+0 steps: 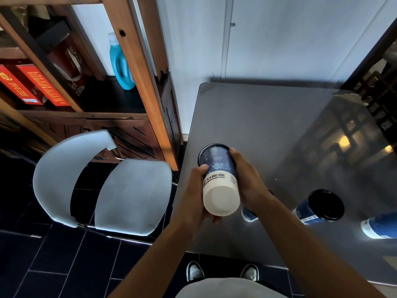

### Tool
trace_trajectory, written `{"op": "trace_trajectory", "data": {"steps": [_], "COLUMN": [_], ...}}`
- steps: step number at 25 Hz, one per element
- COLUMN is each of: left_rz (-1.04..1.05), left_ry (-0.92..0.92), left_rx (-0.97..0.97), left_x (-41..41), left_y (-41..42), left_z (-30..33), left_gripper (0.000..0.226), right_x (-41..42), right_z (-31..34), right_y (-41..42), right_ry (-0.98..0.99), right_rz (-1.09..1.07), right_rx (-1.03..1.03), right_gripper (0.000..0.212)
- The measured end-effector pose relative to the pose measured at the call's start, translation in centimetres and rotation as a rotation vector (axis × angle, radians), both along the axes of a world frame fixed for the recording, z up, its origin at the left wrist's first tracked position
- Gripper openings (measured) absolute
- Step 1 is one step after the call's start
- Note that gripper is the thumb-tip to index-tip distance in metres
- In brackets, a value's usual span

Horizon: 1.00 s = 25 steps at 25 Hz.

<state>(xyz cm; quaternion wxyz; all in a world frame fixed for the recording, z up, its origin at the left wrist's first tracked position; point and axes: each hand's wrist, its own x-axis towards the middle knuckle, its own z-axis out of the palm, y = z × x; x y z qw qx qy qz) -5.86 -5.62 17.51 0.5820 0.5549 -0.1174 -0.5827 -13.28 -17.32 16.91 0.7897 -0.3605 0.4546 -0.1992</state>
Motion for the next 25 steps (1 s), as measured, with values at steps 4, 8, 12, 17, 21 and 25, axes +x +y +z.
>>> {"op": "trace_trajectory", "data": {"steps": [4,8,12,17,21,25], "left_rz": [-0.061,-0.142,-0.062,0.013,-0.056,-0.066], "left_ry": [-0.061,-0.122,-0.125,0.047,0.058,-0.061], "left_rx": [0.089,0.132,0.044,-0.043,-0.06,-0.01], "left_x": [0.5,1.5,1.0,1.0,1.2,1.3], "left_y": [0.2,0.1,-0.3,-0.1,-0.1,0.1], "left_z": [0.2,1.2,1.4,0.9,0.8,0.5], "left_gripper": [0.073,0.088,0.08,0.05,0.061,0.072], "right_x": [0.0,-0.1,-0.1,-0.1,0.1,0.1], "right_z": [-0.1,0.0,-0.7,-2.0,-2.0,-1.0], "right_y": [-0.5,-1.1,-1.3,-0.9,-0.7,-0.7], "right_ry": [0.05,0.192,0.146,-0.003,-0.005,0.062], "right_rz": [0.062,0.2,0.174,0.016,0.029,0.099], "right_rx": [-0.071,-0.303,-0.251,-0.051,-0.04,-0.164], "right_gripper": [0.052,0.038,0.048,0.056,0.055,0.05]}}
